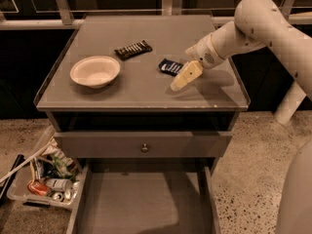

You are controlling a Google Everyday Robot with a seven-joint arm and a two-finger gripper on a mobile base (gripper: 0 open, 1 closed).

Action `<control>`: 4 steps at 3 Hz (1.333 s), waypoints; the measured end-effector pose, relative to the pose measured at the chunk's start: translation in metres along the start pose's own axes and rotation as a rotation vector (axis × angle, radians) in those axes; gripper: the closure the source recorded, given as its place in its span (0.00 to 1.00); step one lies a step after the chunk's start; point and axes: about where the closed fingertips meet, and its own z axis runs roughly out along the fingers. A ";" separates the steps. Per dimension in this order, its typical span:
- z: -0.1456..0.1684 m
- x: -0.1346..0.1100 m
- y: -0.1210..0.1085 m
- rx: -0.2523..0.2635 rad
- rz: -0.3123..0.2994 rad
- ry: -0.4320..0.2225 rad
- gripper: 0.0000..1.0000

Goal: Place rxbar blueberry into middle drawer

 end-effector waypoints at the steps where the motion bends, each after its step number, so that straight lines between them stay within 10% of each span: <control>1: 0.000 0.000 0.000 0.000 0.000 0.000 0.00; 4: 0.000 0.000 0.000 0.000 0.000 0.000 0.64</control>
Offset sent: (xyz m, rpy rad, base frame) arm 0.0000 0.0000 0.0000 0.0000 0.0000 0.0000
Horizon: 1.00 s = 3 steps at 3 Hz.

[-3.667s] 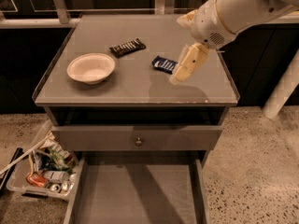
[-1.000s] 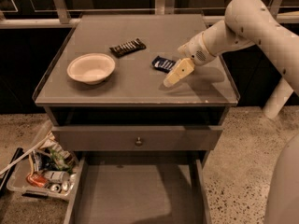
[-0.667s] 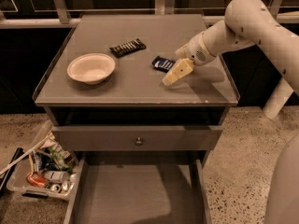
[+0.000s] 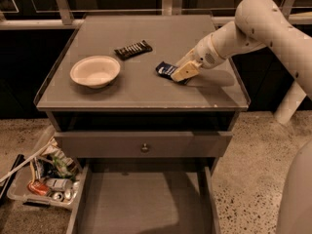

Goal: Place rxbar blueberry into middle drawer

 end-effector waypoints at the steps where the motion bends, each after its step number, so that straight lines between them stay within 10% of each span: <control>1: 0.000 0.000 0.000 0.000 0.000 0.000 0.87; 3: 0.000 0.000 0.000 -0.001 0.000 0.000 1.00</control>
Offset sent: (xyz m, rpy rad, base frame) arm 0.0000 0.0000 0.0000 0.0000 0.0000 0.0000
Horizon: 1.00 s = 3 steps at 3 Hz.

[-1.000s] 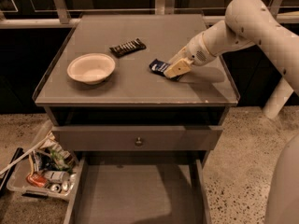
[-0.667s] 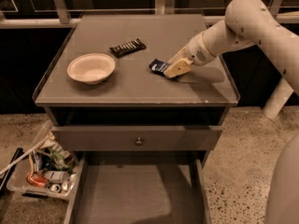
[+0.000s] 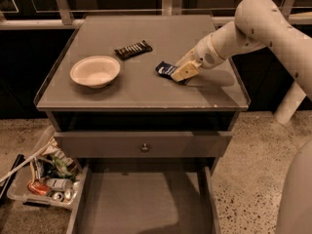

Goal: Place rxbar blueberry into middle drawer

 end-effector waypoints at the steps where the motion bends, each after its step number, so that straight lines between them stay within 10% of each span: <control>1: 0.005 -0.001 0.003 -0.013 -0.009 0.004 1.00; 3: -0.028 0.005 0.025 -0.030 -0.038 -0.051 1.00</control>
Offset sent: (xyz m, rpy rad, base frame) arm -0.0313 -0.0191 0.0111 0.0503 -0.0070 0.0410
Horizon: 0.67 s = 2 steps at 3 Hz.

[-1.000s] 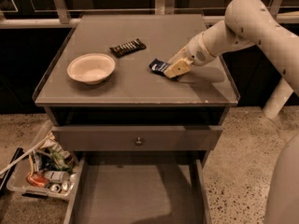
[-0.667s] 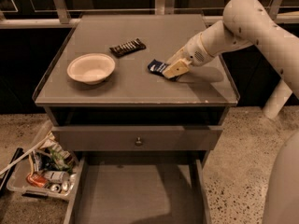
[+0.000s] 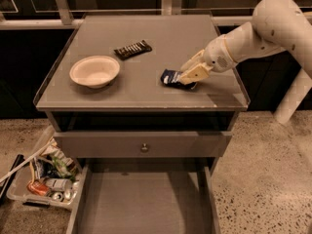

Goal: Place rxbar blueberry into middle drawer

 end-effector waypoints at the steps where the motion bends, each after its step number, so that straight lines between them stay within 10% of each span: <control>1: -0.032 -0.004 0.022 -0.013 -0.033 -0.061 1.00; 2: -0.062 -0.006 0.044 -0.015 -0.064 -0.111 1.00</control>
Offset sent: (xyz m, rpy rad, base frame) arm -0.0946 -0.0457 0.0688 0.1305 -0.1214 0.0811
